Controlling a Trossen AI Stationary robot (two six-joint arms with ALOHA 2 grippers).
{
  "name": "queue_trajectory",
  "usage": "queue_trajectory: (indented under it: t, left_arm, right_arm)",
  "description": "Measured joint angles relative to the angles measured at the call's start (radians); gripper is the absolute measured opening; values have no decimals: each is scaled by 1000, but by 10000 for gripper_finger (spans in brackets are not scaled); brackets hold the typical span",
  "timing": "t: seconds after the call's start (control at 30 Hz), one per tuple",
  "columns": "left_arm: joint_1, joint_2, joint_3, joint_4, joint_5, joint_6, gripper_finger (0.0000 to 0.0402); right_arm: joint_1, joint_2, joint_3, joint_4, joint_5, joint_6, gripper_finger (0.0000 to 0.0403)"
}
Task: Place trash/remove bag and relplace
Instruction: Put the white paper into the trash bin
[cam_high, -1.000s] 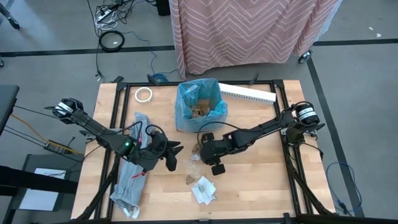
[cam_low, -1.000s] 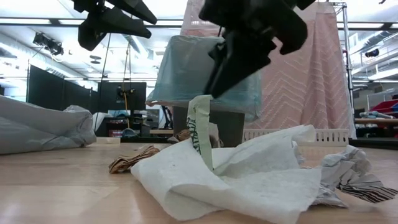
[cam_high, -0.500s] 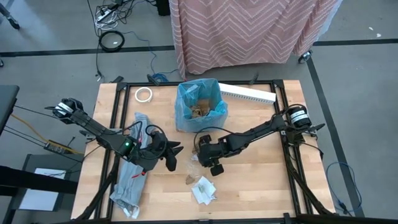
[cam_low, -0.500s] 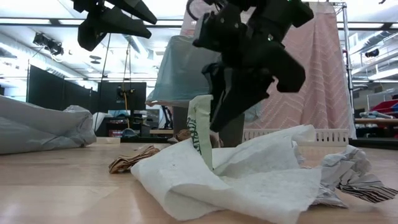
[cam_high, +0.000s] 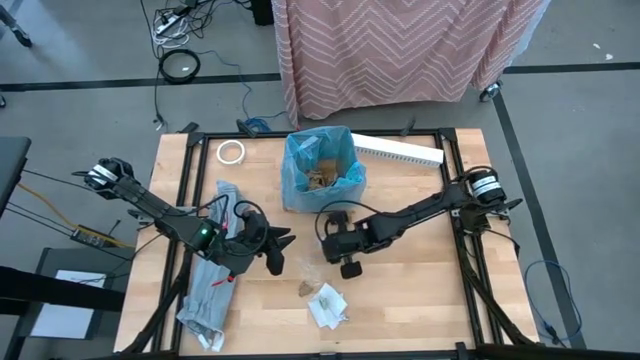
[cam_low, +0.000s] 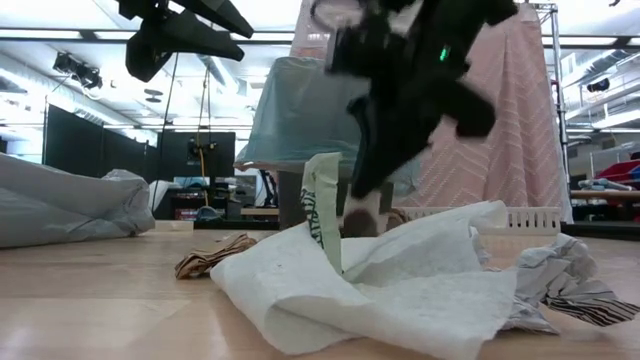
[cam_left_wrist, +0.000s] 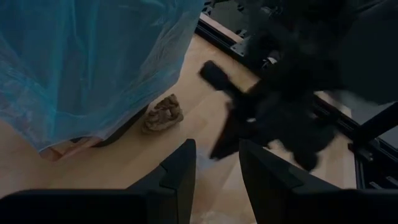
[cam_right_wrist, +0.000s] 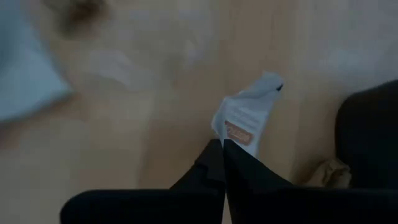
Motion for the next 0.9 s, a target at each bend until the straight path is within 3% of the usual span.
queue_trajectory:
  t: [0.23, 0.5, 0.73, 0.9]
  left_arm:
    - [0, 0, 0, 3, 0, 0, 131]
    - [0, 0, 0, 1, 0, 2, 131]
    - [0, 0, 0, 1, -13, 1, 131]
    - [0, 0, 0, 1, -21, -17, 131]
  right_arm:
    - [47, -216, 0, 10, -33, 114, 0]
    - [16, -556, 0, 109, 110, 163, 0]
    - [-155, -674, 2, 211, 181, 24, 0]
    - [-326, -627, 2, 187, 72, 12, 0]
